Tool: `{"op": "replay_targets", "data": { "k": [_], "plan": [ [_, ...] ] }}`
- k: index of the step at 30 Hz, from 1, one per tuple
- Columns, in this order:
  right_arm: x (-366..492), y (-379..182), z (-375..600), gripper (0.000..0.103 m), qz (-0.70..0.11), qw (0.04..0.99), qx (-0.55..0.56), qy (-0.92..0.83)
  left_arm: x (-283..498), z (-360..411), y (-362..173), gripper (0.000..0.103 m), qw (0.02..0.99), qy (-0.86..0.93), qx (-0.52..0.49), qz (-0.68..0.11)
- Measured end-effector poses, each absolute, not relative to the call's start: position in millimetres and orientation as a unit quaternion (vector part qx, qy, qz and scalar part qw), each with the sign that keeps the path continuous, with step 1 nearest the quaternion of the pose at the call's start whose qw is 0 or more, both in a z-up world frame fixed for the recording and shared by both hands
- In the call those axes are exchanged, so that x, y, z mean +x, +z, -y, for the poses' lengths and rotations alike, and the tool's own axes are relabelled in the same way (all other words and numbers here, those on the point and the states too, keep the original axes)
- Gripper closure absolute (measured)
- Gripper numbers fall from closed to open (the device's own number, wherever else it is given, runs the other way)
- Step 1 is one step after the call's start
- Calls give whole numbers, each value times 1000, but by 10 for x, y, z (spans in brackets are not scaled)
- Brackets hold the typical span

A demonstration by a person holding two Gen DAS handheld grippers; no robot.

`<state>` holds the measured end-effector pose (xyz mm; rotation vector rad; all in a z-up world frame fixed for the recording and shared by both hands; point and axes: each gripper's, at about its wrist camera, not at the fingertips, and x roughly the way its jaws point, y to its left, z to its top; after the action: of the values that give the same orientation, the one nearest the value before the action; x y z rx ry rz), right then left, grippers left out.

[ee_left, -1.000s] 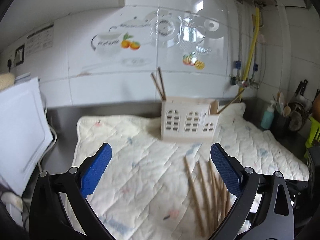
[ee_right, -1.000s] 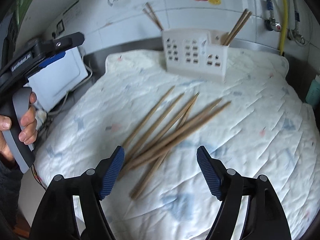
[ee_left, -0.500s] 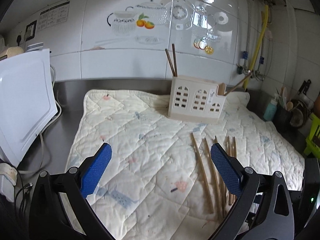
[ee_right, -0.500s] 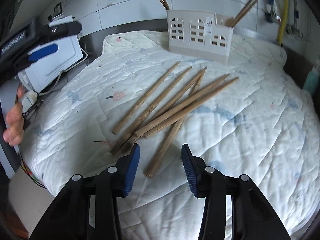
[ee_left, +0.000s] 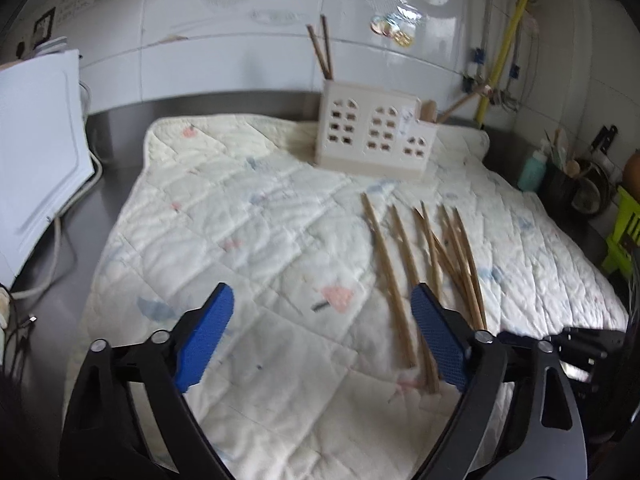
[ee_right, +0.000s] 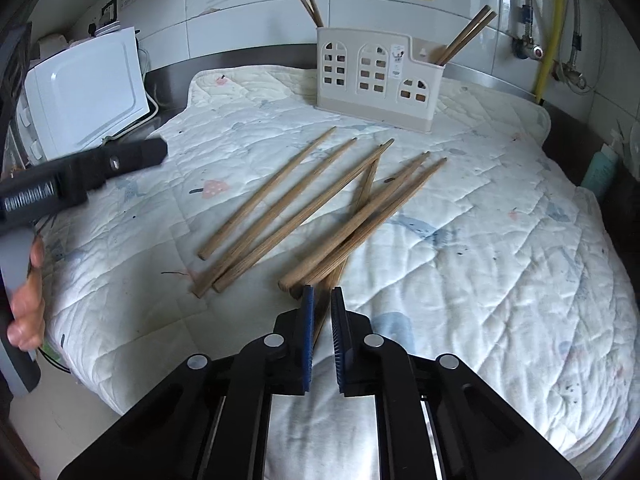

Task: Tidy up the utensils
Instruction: 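Close the right gripper on a chopstick while the left gripper lines up on another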

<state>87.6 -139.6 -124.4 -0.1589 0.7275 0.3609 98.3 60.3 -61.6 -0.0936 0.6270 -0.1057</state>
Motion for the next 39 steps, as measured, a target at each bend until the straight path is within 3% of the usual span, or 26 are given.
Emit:
{"op": "replay_targets", "data": {
  "k": [4,12,26,31,39],
  "plan": [
    [859,-1257,1462,99,-353,918,-81,159,968,-496,-720,27,943,-67,-47,-322],
    [862,-1227,1647,101,-356,918,-34,171,995,-349,-843,28,934,-90,-45,-343],
    [1088,-1208,1665,100,-382,907,43,173,1059,-213,-970,62,919,-145,-54,-363],
    [1078,-1193,1653,98,-375,916,23,143,1138,-193,-983,63,915,-153,-68,-368],
    [1142,-1229,1698,97,-386,911,32,141,1335,-206,-1071,78,903,-145,-96,-393]
  ]
}}
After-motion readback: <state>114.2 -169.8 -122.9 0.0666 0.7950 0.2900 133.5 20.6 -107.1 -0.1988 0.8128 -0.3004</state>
